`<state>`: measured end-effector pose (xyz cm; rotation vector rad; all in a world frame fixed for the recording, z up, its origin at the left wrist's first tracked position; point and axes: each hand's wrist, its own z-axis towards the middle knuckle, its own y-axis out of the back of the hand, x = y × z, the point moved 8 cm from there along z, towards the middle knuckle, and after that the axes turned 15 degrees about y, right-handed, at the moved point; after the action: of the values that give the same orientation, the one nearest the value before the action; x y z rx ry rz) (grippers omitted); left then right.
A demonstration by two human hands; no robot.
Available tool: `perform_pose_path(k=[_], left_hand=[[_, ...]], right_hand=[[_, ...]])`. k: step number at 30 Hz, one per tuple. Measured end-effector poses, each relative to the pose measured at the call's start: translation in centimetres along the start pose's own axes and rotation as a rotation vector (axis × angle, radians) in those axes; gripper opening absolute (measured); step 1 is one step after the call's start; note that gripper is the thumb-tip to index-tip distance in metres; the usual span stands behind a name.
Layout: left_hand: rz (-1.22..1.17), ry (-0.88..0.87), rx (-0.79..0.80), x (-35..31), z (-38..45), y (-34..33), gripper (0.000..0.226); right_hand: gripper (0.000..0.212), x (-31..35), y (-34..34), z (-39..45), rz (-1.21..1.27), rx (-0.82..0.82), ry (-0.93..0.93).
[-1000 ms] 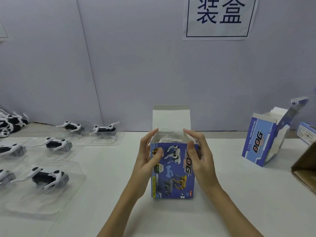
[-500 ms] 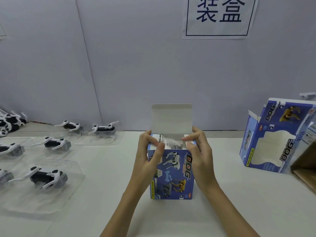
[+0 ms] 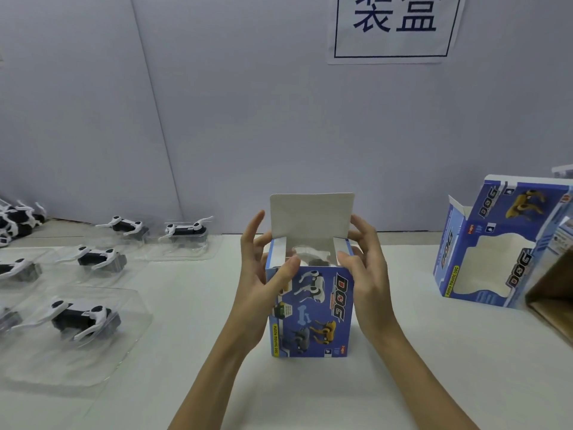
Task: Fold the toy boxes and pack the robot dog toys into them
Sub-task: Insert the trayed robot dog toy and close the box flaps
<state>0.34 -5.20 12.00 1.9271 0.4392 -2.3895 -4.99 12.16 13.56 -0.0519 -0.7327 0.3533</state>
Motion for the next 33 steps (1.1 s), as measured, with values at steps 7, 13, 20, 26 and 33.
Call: perform_pose_path(k=[7,13,20,26,33], left_hand=[[0.131,-0.055,-0.073,-0.2,-0.6,-0.1,0.025],[0.158,-0.169,-0.075,-1.4,-0.9,-0.1,0.025],[0.108,-0.112,-0.052,-1.0,-0.2,-0.2,0.023],[0.024,-0.096,-0.032,-1.0,-0.5,-0.3,0.059],[0.054,-0.085,-0.027,-0.7,-0.5,0.1,0.047]], right_hand=[[0.019,0.2,-0.2,-0.5,-0.130,-0.017,0.089],[0.026,0.3,-0.5,-0.2,-0.163,0.031,0.111],[0.019,0.3,0.2,0.3,-0.197,0.029,0.103],[0.039,0.6,0.0,0.1,-0.051,-0.072,0.141],[0.024,0.3,0.4,-0.2,0.007,-0.025,0.074]])
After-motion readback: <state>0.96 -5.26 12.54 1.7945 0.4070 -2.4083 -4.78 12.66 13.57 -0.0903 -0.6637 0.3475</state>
